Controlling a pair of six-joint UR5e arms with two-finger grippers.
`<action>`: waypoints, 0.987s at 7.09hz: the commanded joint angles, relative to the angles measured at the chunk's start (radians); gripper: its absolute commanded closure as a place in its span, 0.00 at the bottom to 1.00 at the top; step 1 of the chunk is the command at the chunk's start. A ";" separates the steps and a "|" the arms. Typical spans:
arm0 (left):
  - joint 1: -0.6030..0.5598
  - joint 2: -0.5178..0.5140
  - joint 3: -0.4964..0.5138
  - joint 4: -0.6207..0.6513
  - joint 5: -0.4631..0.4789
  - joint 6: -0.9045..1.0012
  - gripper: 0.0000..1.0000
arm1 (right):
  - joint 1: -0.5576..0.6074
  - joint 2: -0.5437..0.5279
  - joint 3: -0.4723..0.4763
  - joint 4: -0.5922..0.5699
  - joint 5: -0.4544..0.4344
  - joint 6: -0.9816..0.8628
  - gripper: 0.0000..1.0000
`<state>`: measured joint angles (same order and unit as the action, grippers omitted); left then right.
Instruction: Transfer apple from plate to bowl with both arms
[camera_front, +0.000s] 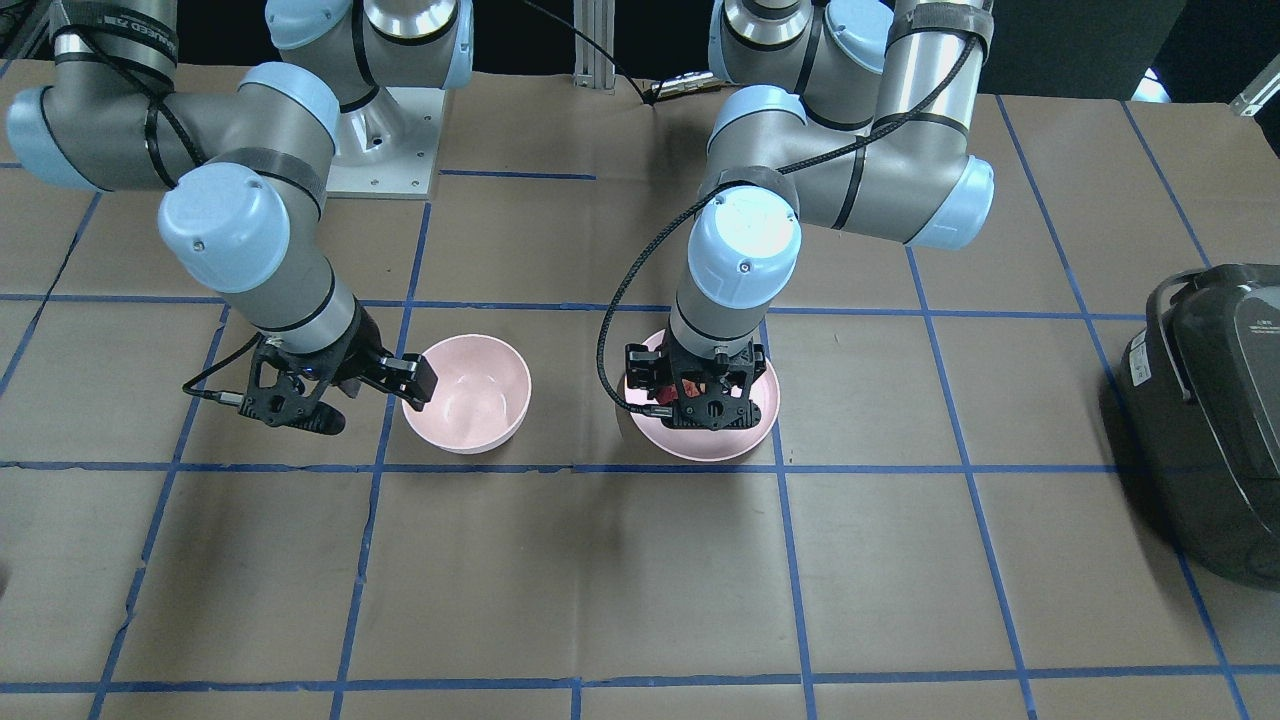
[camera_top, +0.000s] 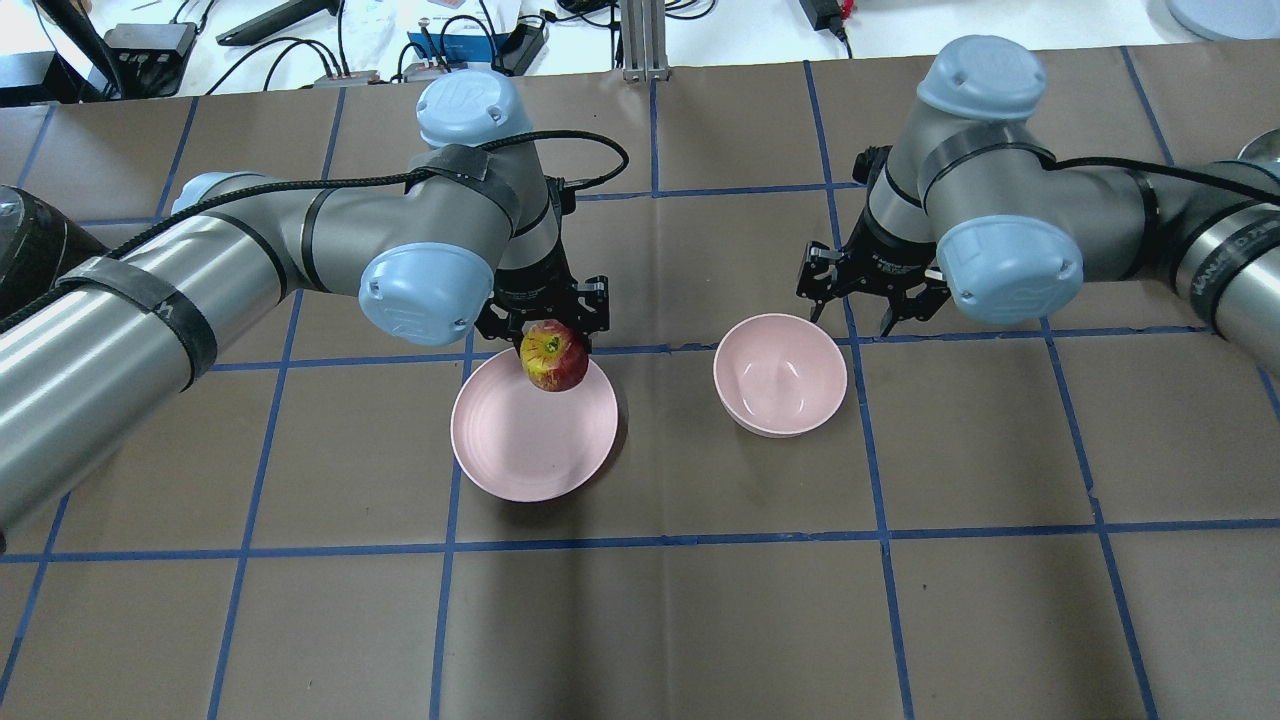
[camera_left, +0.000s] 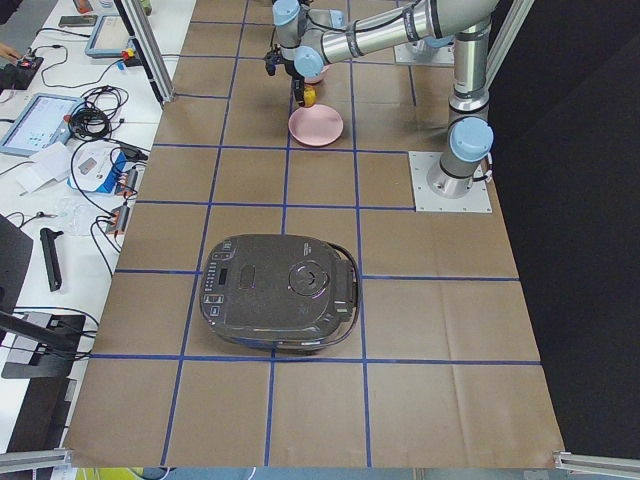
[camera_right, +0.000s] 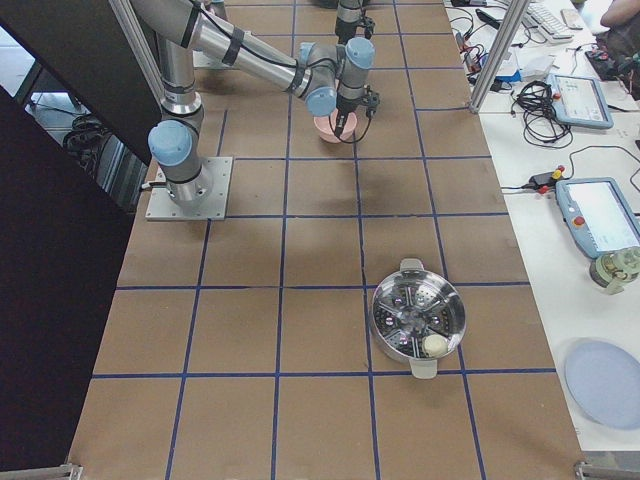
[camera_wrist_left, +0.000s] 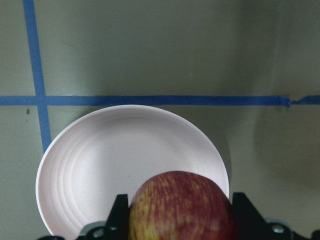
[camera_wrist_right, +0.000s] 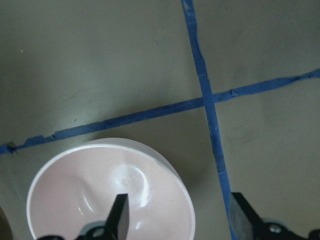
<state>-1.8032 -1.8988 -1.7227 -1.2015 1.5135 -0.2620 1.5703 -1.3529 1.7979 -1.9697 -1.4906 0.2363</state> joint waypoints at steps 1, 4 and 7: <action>-0.056 -0.014 0.040 0.005 -0.027 -0.130 0.49 | -0.019 -0.029 -0.177 0.153 -0.107 -0.035 0.00; -0.235 -0.083 0.151 0.080 -0.054 -0.377 0.49 | -0.088 -0.078 -0.220 0.190 -0.111 -0.183 0.00; -0.358 -0.210 0.276 0.143 -0.046 -0.500 0.49 | -0.102 -0.115 -0.229 0.204 -0.082 -0.192 0.00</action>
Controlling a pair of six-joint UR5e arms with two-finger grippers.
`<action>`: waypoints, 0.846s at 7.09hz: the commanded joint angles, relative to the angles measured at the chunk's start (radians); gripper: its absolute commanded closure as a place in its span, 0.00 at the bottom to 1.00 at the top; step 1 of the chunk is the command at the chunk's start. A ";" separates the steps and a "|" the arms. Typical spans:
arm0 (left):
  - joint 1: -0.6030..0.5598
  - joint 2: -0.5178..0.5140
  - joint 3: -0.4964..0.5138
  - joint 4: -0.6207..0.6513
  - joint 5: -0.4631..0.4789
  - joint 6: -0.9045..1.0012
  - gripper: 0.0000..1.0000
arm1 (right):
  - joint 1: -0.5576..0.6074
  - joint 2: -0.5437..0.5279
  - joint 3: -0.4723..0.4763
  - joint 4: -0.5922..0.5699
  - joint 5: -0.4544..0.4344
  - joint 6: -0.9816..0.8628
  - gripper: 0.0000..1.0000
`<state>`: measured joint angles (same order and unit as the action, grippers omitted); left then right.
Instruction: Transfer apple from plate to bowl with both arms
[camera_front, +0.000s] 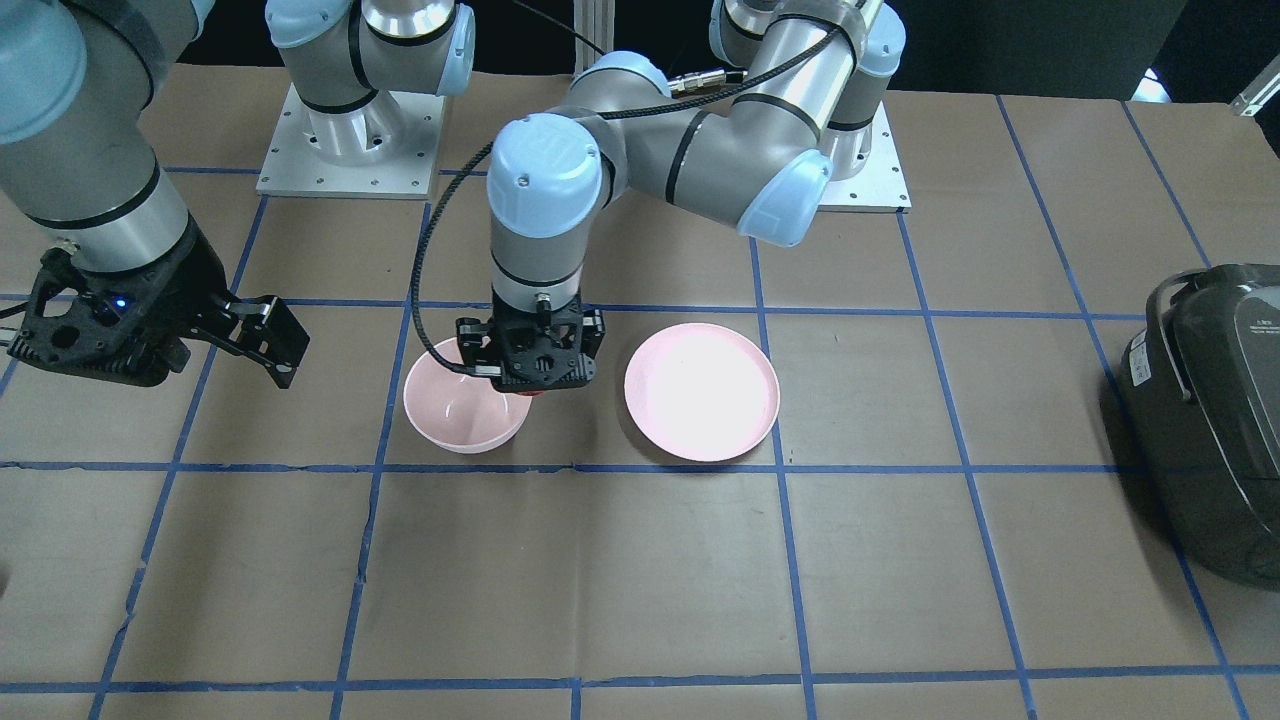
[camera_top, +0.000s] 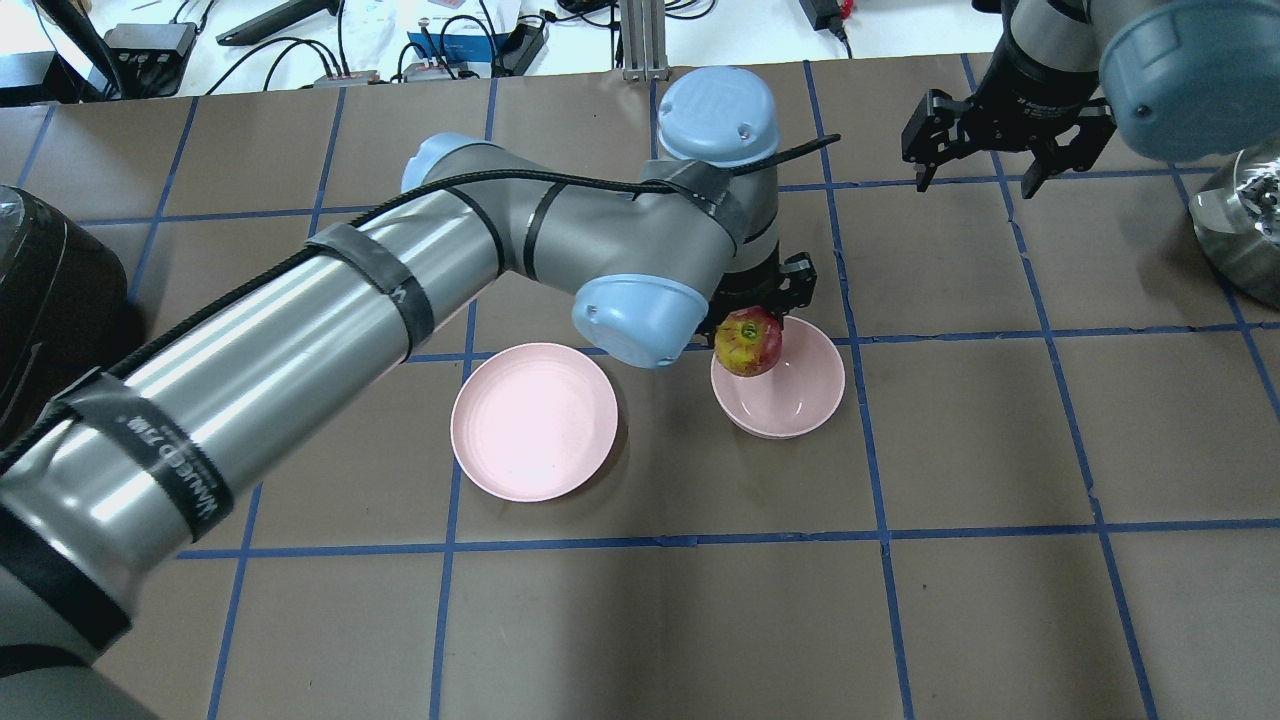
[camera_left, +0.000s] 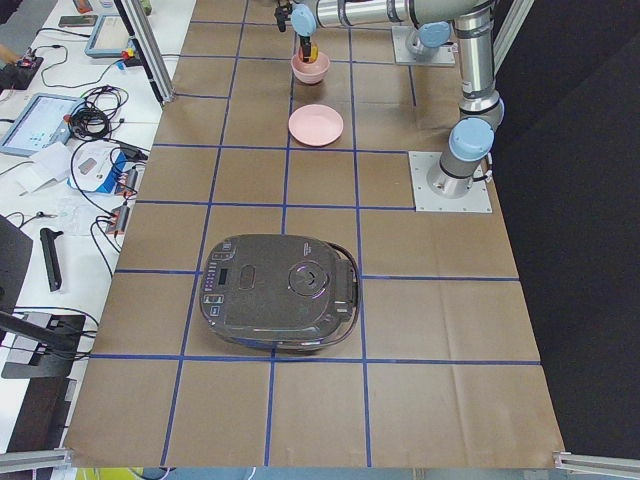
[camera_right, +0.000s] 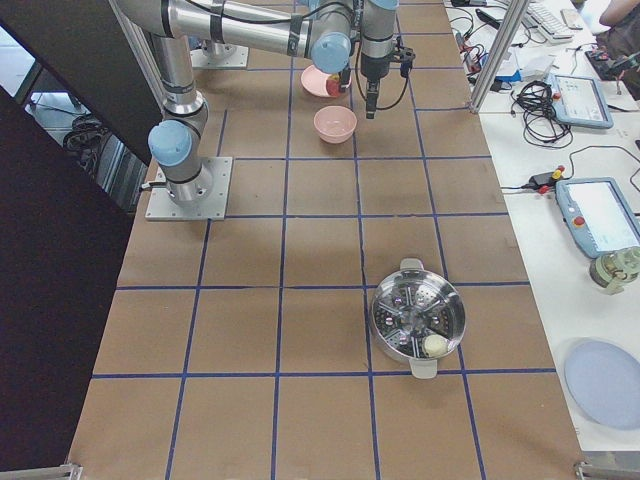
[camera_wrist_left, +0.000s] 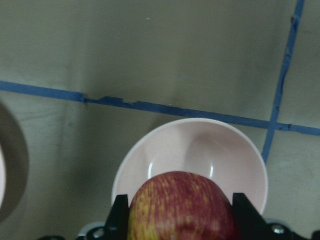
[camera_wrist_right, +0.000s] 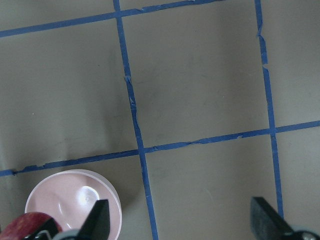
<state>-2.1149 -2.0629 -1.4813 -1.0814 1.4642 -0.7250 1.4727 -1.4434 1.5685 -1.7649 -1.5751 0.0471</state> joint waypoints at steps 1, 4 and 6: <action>-0.065 -0.062 0.024 0.015 0.005 -0.034 0.46 | 0.001 -0.028 0.007 -0.007 -0.006 0.000 0.00; -0.065 -0.103 -0.011 0.017 0.013 0.062 0.40 | -0.005 -0.026 0.011 0.007 -0.040 -0.007 0.00; -0.063 -0.103 -0.019 0.038 0.038 0.110 0.00 | -0.023 -0.026 0.013 0.012 -0.040 -0.007 0.00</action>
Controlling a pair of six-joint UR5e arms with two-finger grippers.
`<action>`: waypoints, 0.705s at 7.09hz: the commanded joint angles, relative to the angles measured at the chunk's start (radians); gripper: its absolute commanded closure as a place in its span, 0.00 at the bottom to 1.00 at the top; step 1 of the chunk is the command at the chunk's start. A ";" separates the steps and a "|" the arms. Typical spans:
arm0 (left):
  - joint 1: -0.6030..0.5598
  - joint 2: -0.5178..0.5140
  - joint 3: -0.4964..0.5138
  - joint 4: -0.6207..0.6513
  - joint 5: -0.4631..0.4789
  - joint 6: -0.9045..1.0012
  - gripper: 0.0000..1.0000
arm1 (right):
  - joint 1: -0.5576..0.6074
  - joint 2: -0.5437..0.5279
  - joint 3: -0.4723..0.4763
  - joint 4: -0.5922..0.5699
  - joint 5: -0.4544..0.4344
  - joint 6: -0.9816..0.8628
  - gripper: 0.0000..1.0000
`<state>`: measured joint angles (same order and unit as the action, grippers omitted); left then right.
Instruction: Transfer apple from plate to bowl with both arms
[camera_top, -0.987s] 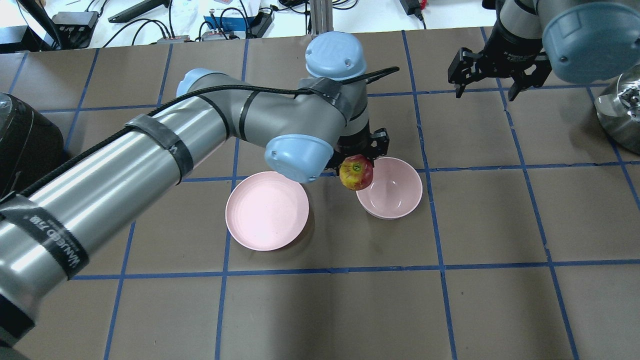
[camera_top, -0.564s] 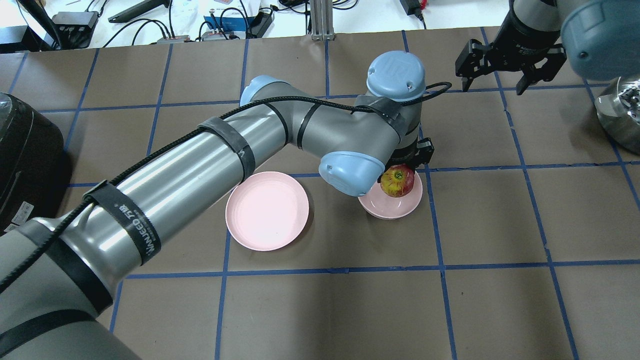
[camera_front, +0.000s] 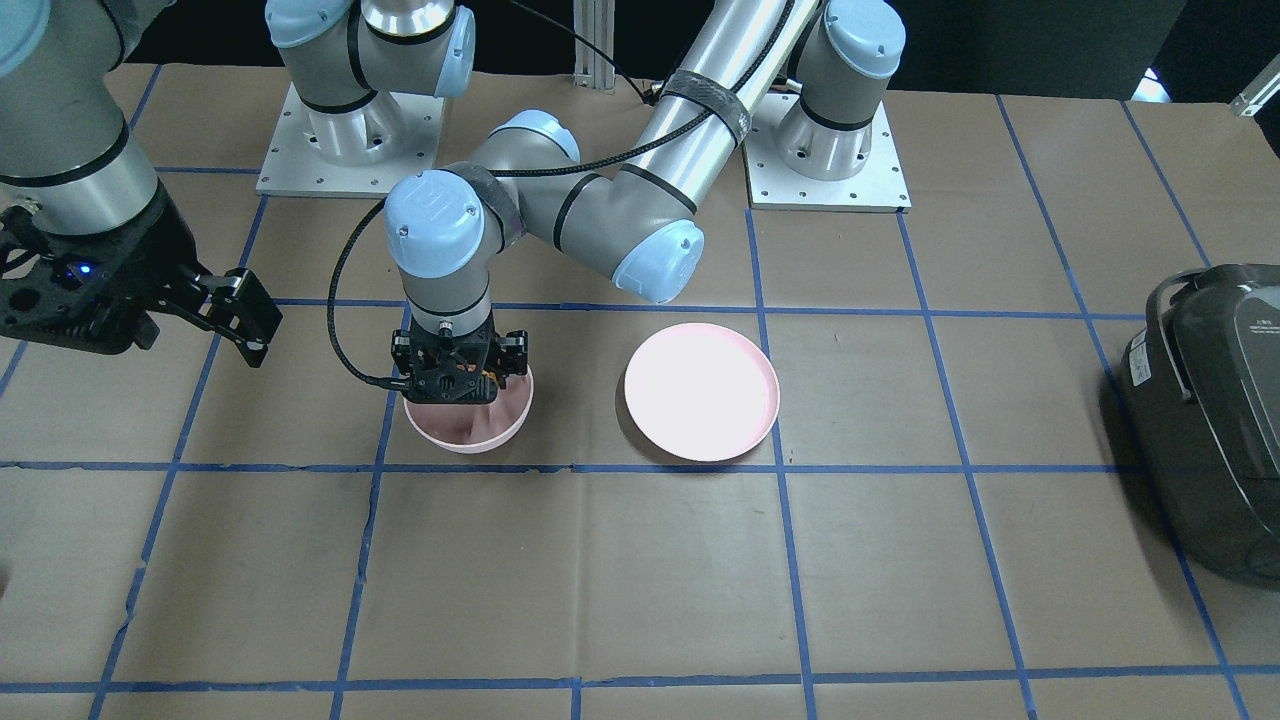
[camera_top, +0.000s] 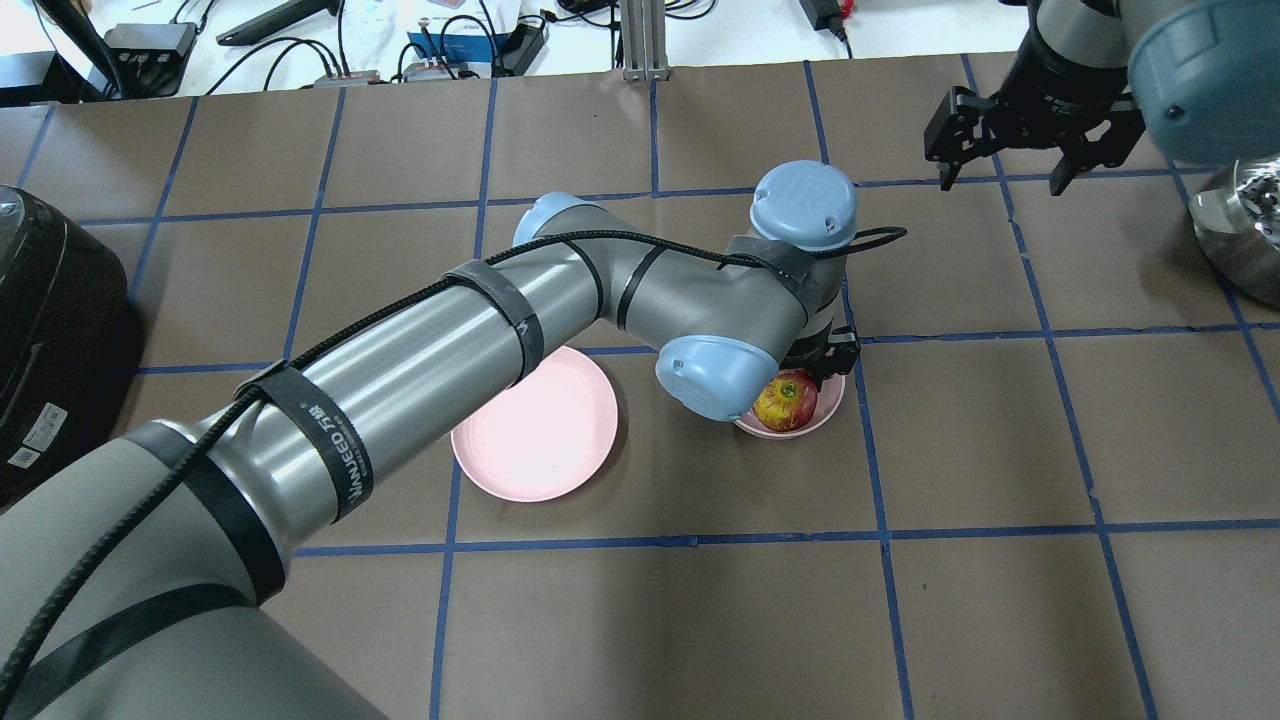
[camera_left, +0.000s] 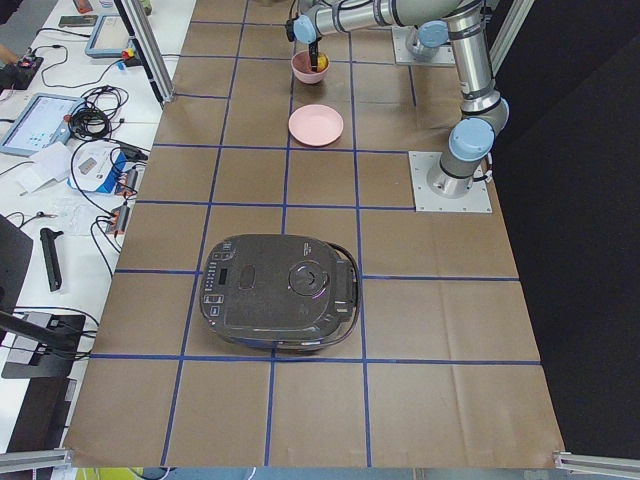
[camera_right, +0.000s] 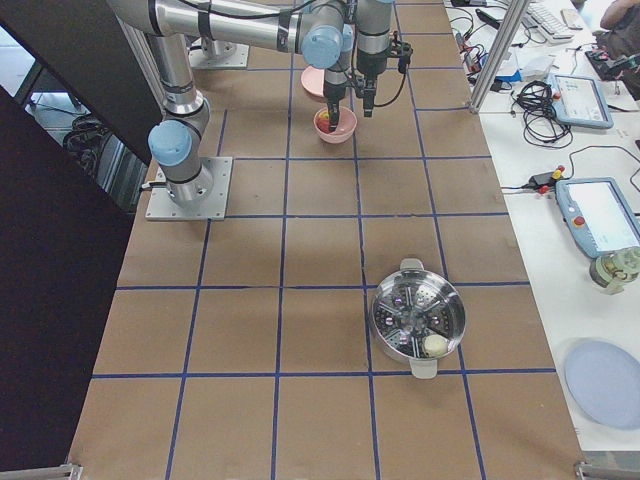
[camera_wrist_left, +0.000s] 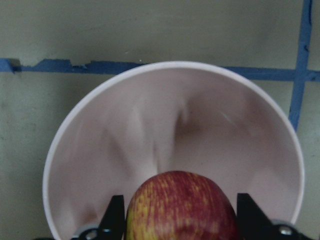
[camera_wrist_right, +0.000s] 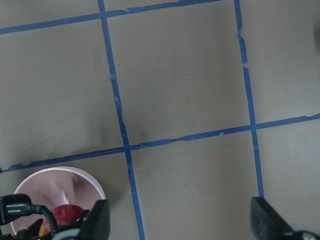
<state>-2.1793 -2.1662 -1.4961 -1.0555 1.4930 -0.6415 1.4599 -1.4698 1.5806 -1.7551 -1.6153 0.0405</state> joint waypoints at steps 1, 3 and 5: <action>0.001 0.014 0.010 0.008 0.009 0.028 0.00 | -0.013 0.000 0.001 0.003 0.000 -0.002 0.00; 0.057 0.099 0.013 -0.009 0.007 0.049 0.00 | -0.013 0.000 0.002 0.005 0.002 -0.002 0.00; 0.226 0.318 -0.013 -0.218 0.003 0.254 0.00 | 0.008 -0.009 -0.005 0.006 0.027 0.007 0.00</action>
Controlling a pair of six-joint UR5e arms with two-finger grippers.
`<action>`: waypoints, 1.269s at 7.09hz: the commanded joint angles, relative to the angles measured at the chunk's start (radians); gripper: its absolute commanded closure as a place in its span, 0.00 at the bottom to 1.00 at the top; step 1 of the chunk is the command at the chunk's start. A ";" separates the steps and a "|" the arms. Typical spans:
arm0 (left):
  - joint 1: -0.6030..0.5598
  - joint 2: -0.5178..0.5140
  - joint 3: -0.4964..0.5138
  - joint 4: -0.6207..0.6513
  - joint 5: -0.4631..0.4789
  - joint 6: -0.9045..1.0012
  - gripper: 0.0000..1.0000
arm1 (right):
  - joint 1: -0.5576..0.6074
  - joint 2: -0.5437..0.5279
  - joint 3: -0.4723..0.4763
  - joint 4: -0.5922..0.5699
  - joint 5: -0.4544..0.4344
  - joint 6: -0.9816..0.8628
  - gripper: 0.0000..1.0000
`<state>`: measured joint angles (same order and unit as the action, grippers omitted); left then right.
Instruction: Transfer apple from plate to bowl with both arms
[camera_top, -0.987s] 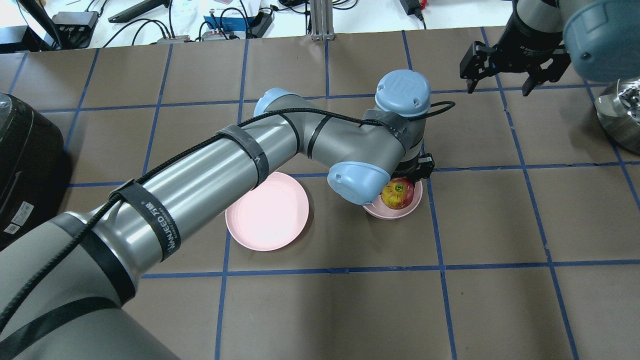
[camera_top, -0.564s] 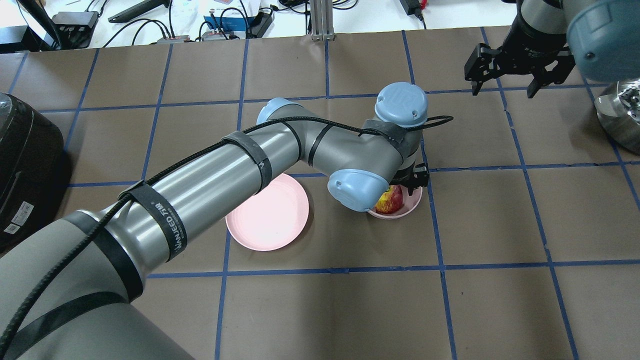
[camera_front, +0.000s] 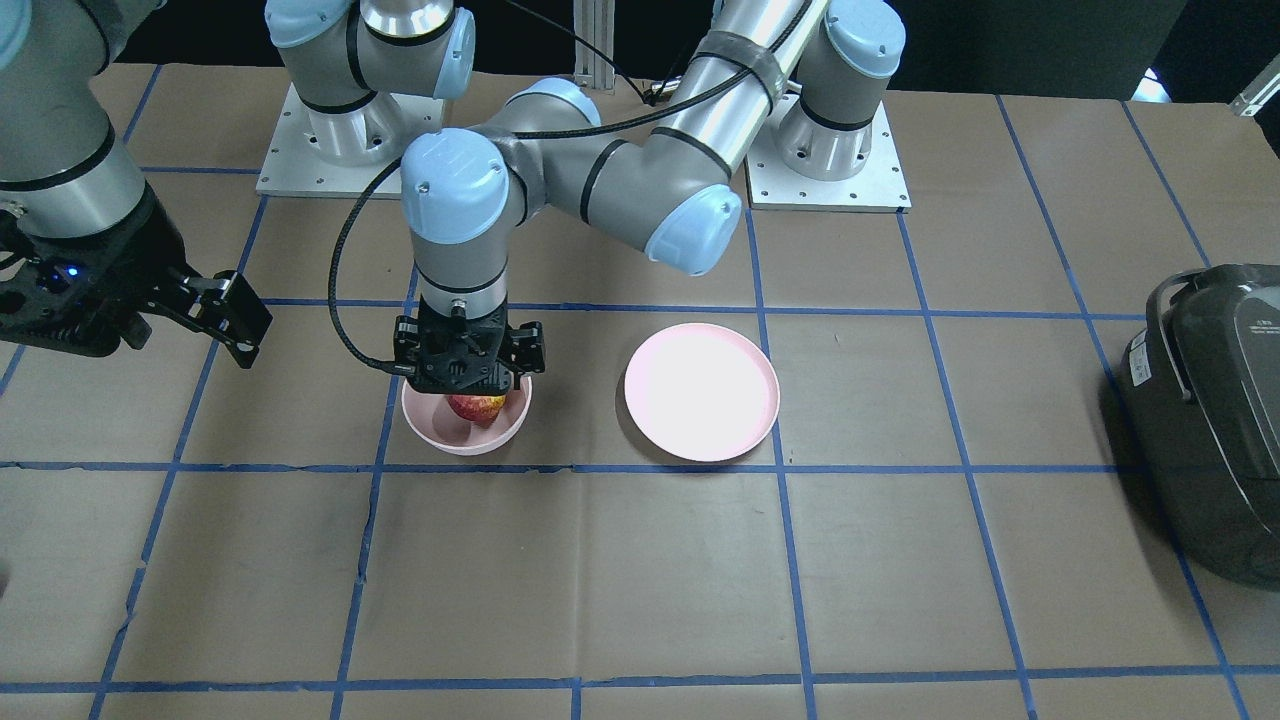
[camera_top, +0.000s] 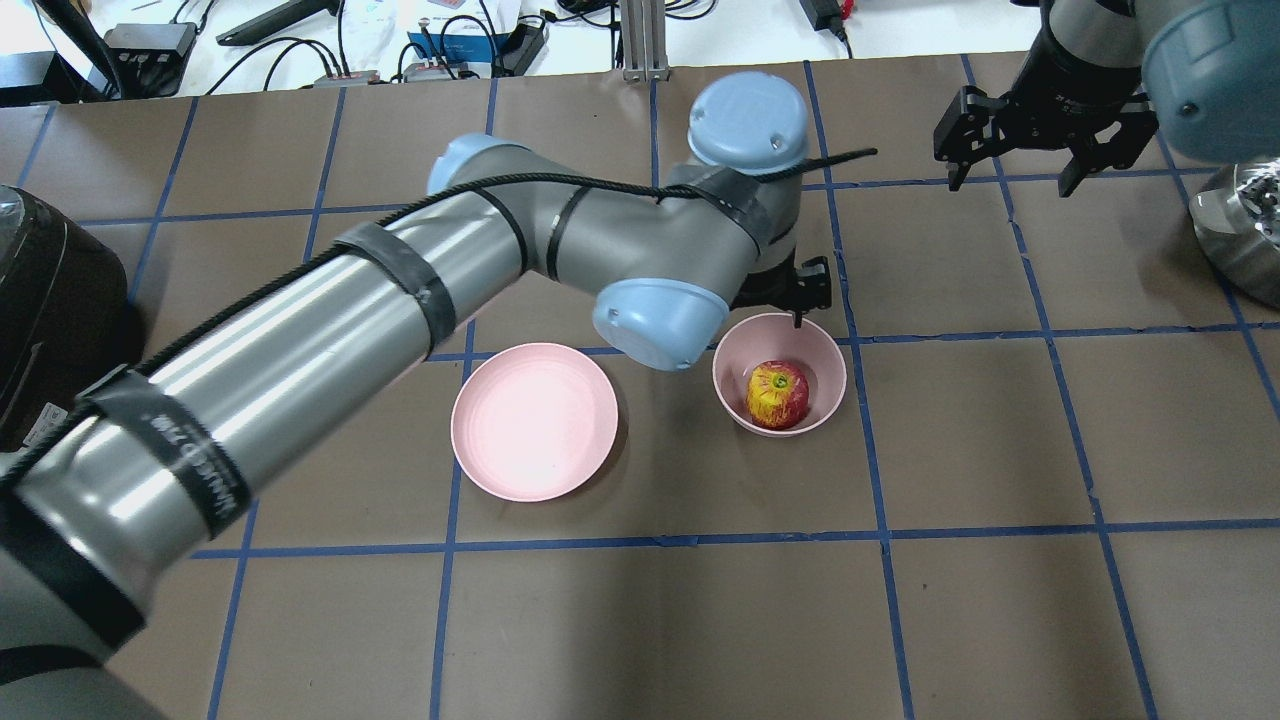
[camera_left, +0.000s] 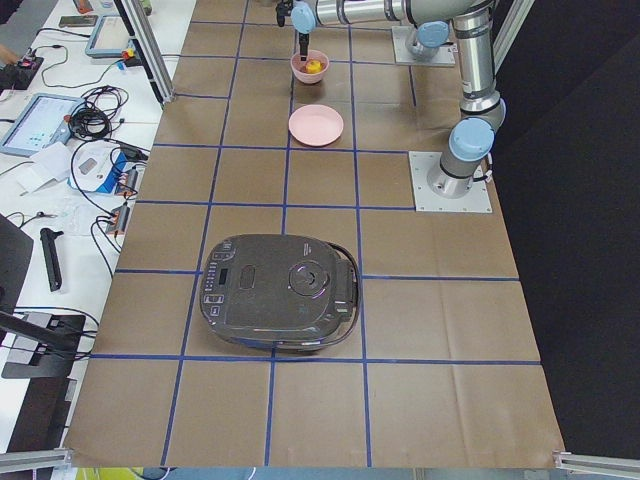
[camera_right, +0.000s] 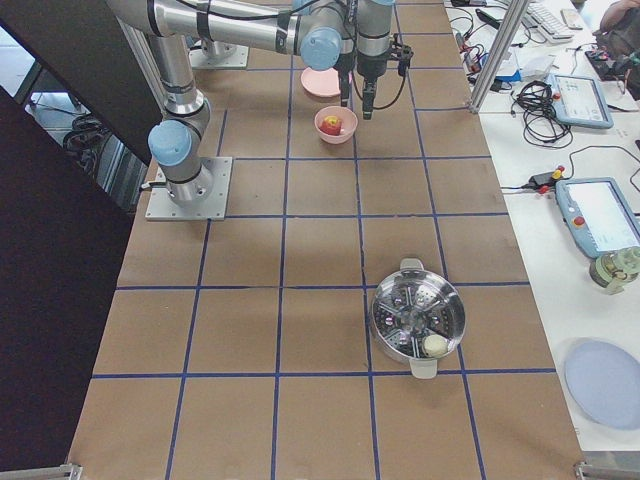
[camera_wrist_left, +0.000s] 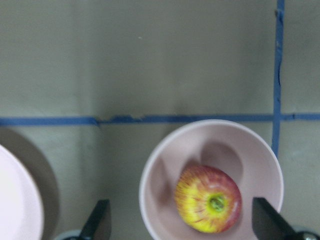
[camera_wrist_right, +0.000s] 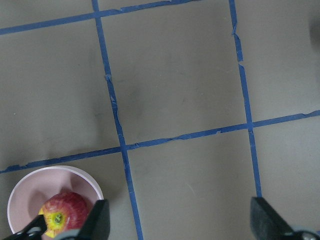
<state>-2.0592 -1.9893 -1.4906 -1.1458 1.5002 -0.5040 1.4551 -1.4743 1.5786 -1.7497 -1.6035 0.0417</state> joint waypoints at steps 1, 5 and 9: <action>0.190 0.252 -0.019 -0.287 -0.005 0.199 0.00 | 0.048 -0.011 -0.005 -0.001 0.031 0.015 0.00; 0.376 0.347 0.047 -0.491 -0.003 0.277 0.00 | 0.134 -0.017 -0.005 -0.010 0.034 0.017 0.00; 0.373 0.342 0.049 -0.485 0.048 0.292 0.00 | 0.143 -0.027 -0.009 -0.011 0.030 0.023 0.00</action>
<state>-1.6853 -1.6462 -1.4404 -1.6367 1.5410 -0.2135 1.5974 -1.4999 1.5698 -1.7609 -1.5762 0.0642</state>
